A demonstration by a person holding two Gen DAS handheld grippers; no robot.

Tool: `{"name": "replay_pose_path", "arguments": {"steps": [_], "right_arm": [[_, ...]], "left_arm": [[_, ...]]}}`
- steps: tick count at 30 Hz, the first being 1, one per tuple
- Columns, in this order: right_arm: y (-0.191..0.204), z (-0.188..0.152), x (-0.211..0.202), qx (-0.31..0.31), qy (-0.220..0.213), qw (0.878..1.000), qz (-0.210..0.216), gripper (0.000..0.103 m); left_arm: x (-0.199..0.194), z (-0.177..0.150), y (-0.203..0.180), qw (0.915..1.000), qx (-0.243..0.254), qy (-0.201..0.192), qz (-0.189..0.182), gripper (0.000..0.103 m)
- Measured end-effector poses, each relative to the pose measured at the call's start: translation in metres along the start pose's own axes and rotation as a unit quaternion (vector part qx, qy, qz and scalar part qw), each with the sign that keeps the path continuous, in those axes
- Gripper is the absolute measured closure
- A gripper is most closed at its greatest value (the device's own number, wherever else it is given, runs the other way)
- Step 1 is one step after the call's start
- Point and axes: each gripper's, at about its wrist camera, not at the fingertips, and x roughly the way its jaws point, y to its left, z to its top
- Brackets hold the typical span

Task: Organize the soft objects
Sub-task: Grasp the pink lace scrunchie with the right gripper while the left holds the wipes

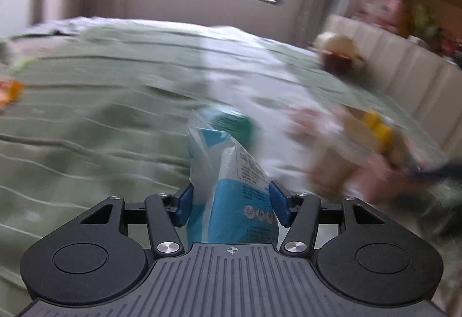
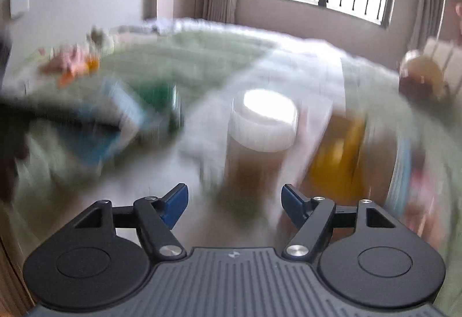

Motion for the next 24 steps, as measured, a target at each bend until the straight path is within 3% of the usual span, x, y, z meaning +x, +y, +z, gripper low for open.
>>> {"name": "replay_pose_path", "arguments": {"steps": [2,5,7,10,12,14,16,17,20,24], "right_arm": [[-0.010,0.046,0.009,0.017,0.015,1.000,-0.006,0.030],[-0.033,0.109,0.063,0.072,0.095,0.993,-0.001,0.029],[-0.053,0.134,0.123,0.128,0.173,0.977,-0.007,0.029],[-0.074,0.143,0.205,0.184,0.280,0.942,-0.020,0.030],[-0.085,0.140,0.237,0.195,0.294,0.934,-0.061,0.031],[-0.092,0.138,0.263,0.191,0.303,0.929,-0.092,0.038],[-0.095,0.135,0.283,0.193,0.321,0.921,-0.106,0.075],[-0.096,0.132,0.286,0.195,0.330,0.918,-0.105,0.077],[-0.081,0.141,0.273,0.163,0.314,0.930,-0.095,0.083],[-0.041,0.173,0.223,0.120,0.259,0.958,-0.024,0.084]], "left_arm": [[0.000,0.008,0.022,0.9996,-0.017,-0.003,0.021,0.045],[0.006,0.013,0.050,0.9984,-0.044,-0.003,0.034,0.052],[0.010,0.014,0.064,0.9978,-0.060,-0.004,0.028,0.053],[0.014,0.015,0.080,0.9978,-0.064,-0.008,0.015,0.053],[0.018,0.016,0.088,0.9978,-0.065,-0.009,0.010,0.054],[0.022,0.015,0.096,0.9976,-0.069,-0.010,-0.001,0.054],[0.026,0.013,0.102,0.9971,-0.075,-0.008,-0.008,0.055],[0.029,0.012,0.105,0.9969,-0.077,-0.007,-0.011,0.055],[0.033,0.015,0.108,0.9967,-0.080,-0.010,-0.012,0.055],[0.031,0.038,0.095,0.9977,-0.062,-0.026,-0.009,0.055]]}}
